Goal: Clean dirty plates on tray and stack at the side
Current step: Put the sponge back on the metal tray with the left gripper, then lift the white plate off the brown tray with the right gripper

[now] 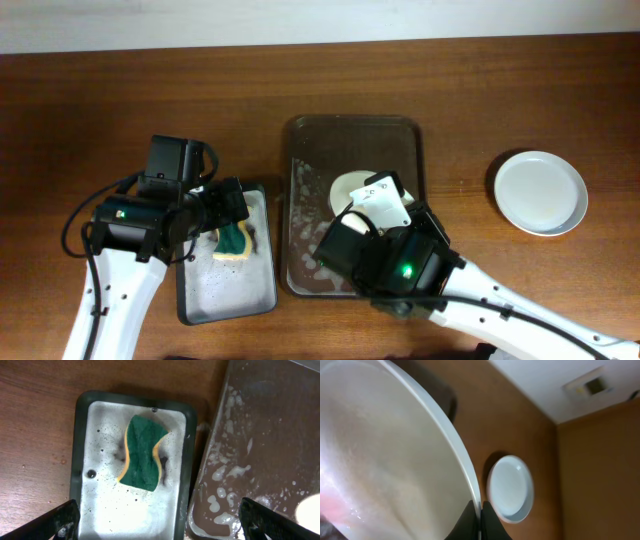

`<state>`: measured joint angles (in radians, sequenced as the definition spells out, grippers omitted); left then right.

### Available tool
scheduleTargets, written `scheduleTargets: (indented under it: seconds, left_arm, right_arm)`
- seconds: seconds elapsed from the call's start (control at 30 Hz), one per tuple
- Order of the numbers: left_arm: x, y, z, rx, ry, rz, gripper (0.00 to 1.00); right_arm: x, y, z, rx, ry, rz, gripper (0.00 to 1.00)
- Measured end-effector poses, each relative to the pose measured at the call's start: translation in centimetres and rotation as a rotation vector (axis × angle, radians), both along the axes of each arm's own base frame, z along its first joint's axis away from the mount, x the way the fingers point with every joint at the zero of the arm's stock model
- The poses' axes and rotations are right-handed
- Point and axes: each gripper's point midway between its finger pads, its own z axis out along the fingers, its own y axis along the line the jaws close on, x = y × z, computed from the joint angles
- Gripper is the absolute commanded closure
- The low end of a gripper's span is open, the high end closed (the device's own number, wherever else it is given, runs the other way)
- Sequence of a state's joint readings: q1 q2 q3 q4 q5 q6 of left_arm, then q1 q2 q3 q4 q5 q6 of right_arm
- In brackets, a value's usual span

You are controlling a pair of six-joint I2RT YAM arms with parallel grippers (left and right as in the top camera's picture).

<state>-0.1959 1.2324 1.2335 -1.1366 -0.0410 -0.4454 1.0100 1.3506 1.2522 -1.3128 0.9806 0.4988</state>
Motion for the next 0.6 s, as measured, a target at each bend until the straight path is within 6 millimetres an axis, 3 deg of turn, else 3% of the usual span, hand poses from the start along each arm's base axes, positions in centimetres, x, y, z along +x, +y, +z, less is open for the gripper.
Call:
scheduleTargets:
  seconds: [0.23, 0.6]
  left_arm:
    - [0.0, 0.0, 0.0, 0.0, 0.0, 0.0, 0.01]
    - [0.0, 0.0, 0.0, 0.0, 0.0, 0.0, 0.0]
  right_arm:
    - [1.1, -1.0, 3.9, -0.125, -0.222, -0.022, 0.96]
    - [1.3, -1.1, 4.6, -0.131, -0.265, -0.033, 0.96]
